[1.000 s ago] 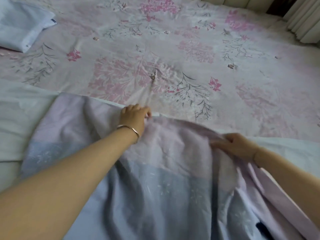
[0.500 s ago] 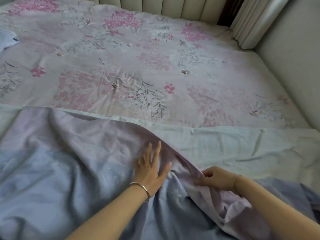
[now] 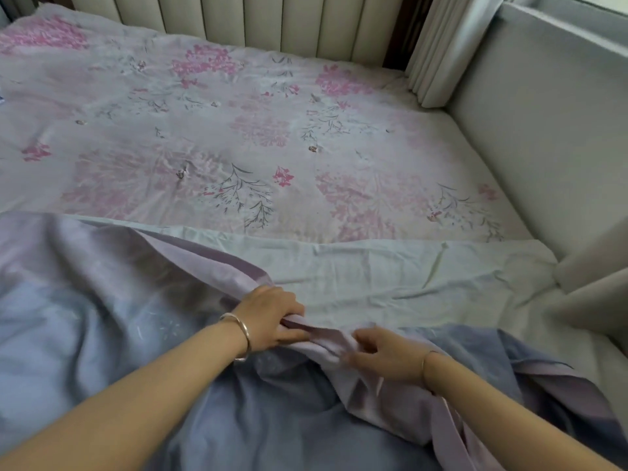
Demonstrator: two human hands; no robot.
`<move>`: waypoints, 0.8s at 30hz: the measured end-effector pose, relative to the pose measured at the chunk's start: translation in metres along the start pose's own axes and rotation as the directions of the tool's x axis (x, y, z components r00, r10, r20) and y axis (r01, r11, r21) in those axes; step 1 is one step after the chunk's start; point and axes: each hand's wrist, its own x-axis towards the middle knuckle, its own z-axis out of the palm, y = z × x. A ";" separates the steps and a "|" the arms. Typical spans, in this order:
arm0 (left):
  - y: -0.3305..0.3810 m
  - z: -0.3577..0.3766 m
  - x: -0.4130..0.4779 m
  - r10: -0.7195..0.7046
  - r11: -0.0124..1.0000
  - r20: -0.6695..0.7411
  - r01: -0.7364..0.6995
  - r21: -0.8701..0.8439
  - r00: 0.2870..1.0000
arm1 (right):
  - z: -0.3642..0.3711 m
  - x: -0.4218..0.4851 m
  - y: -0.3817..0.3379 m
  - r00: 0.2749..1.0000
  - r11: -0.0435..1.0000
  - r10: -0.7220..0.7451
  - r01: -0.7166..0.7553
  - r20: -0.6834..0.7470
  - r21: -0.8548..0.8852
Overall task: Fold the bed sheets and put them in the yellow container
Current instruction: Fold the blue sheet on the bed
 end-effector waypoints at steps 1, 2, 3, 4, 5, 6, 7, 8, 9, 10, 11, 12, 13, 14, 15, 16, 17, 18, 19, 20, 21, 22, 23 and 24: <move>0.002 0.000 -0.002 -0.029 0.996 -0.013 0.027 -0.090 1.000 | 0.001 -0.004 0.003 1.000 1.000 -0.004 0.004 -0.030 0.016; 0.003 -0.001 -0.002 -0.072 0.985 -0.015 0.068 -0.160 0.997 | 0.001 -0.007 0.004 0.999 0.999 -0.003 0.005 -0.038 0.046; 0.002 0.000 -0.001 -0.101 0.971 -0.029 0.092 -0.219 0.994 | 0.000 -0.010 0.007 1.000 0.998 -0.007 0.009 -0.029 0.058; 0.004 -0.001 0.000 -0.145 0.955 -0.044 0.128 -0.269 0.989 | -0.002 -0.013 0.010 1.000 0.999 -0.023 0.023 -0.008 0.035; 0.006 0.000 0.002 -0.182 0.936 -0.065 0.152 -0.316 0.981 | -0.004 -0.015 0.013 0.999 0.999 -0.031 0.032 0.035 -0.029; 0.011 -0.003 0.006 -0.212 0.926 -0.082 0.173 -0.335 0.974 | -0.009 -0.014 0.019 0.995 0.993 -0.013 0.024 0.095 -0.116; 0.014 -0.004 0.010 -0.217 0.927 -0.103 0.172 -0.334 0.971 | -0.014 -0.011 0.026 0.989 0.977 0.036 -0.005 0.143 -0.214; 0.017 -0.005 0.014 -0.221 0.934 -0.124 0.173 -0.314 0.967 | -0.022 -0.008 0.033 0.983 0.960 0.098 -0.052 0.156 -0.274; 0.019 -0.008 0.018 -0.223 0.939 -0.149 0.172 -0.298 0.963 | -0.034 -0.004 0.040 0.978 0.953 0.149 -0.104 0.144 -0.285; 0.020 -0.010 0.023 -0.242 0.939 -0.171 0.186 -0.291 0.955 | -0.047 -0.001 0.047 0.977 0.955 0.174 -0.136 0.126 -0.263; 0.019 -0.012 0.028 -0.256 0.935 -0.194 0.192 -0.298 0.947 | -0.060 0.000 0.052 0.977 0.968 0.177 -0.150 0.117 -0.203; 0.018 -0.015 0.033 -0.276 0.928 -0.212 0.203 -0.313 0.937 | -0.073 -0.001 0.057 0.979 0.982 0.167 -0.155 0.120 -0.104; 0.015 -0.018 0.041 -0.292 0.920 -0.226 0.208 -0.333 0.929 | -0.087 -0.001 0.062 0.979 0.987 0.158 -0.161 0.125 0.011; 0.011 -0.021 0.050 -0.316 0.910 -0.241 0.222 -0.351 0.918 | -0.100 -0.002 0.067 0.977 0.980 0.163 -0.177 0.139 0.095; 0.007 -0.024 0.055 -0.351 0.897 -0.259 0.244 -0.367 0.900 | -0.112 -0.005 0.072 0.974 0.979 0.173 -0.186 0.147 0.079; 0.001 -0.027 0.065 -0.395 0.881 -0.277 0.276 -0.384 0.876 | -0.128 -0.003 0.078 0.970 0.979 0.203 -0.200 0.131 -0.038; -0.003 -0.031 0.073 -0.438 0.864 -0.298 0.306 -0.401 0.848 | -0.144 0.000 0.083 0.972 0.961 0.227 -0.214 0.061 -0.173; -0.004 -0.037 0.083 -0.473 0.847 -0.313 0.328 -0.418 0.823 | -0.164 0.004 0.088 0.974 0.935 0.212 -0.226 -0.080 -0.275; -0.005 -0.046 0.098 -0.492 0.838 -0.336 0.333 -0.431 0.803 | -0.187 0.011 0.091 0.955 0.930 0.159 -0.230 -0.252 -0.287; -0.005 -0.057 0.115 -0.496 0.841 -0.384 0.320 -0.436 0.779 | -0.213 0.018 0.090 0.910 0.942 0.085 -0.206 -0.407 -0.264; -0.008 -0.068 0.137 -0.498 0.845 -0.443 0.304 -0.439 0.745 | -0.242 0.029 0.086 0.843 0.946 0.008 -0.181 -0.538 -0.270; -0.011 -0.080 0.157 -0.500 0.850 -0.498 0.291 -0.440 0.708 | -0.264 0.037 0.078 0.774 0.941 -0.051 -0.175 -0.631 -0.291; -0.014 -0.091 0.177 -0.501 0.854 -0.540 0.287 -0.433 0.676 | -0.283 0.048 0.071 0.717 0.929 -0.089 -0.190 -0.691 -0.316; -0.017 -0.099 0.194 -0.491 0.866 -0.575 0.294 -0.405 0.654 | -0.296 0.059 0.067 0.671 0.918 -0.107 -0.217 -0.733 -0.333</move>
